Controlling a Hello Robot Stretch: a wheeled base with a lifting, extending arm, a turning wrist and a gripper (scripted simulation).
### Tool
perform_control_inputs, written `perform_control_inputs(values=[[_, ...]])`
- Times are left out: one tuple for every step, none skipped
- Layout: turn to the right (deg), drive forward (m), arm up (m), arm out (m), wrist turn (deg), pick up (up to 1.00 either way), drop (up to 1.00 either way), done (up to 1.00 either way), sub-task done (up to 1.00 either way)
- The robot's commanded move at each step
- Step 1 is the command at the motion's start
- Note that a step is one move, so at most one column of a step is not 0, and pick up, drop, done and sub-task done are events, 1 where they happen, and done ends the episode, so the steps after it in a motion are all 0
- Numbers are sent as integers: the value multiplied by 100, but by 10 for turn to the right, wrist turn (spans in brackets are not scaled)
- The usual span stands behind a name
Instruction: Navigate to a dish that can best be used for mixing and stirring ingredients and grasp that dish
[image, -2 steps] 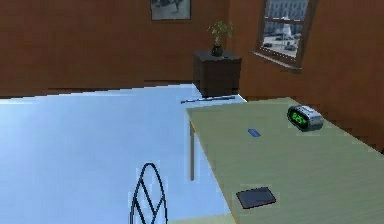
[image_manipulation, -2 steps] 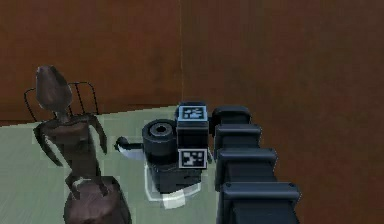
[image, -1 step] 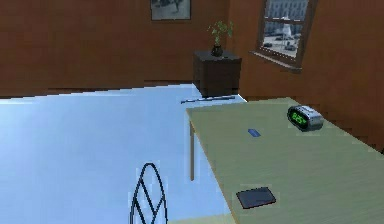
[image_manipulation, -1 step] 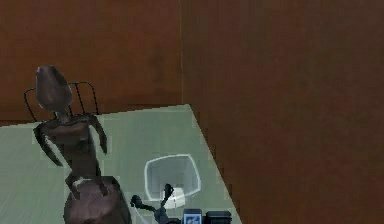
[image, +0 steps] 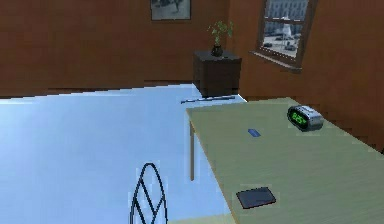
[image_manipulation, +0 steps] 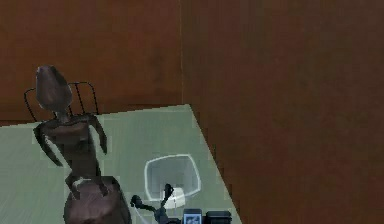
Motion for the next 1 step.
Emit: perform_control_inputs(values=[[0,0,10,0,0,0,0,0,0]])
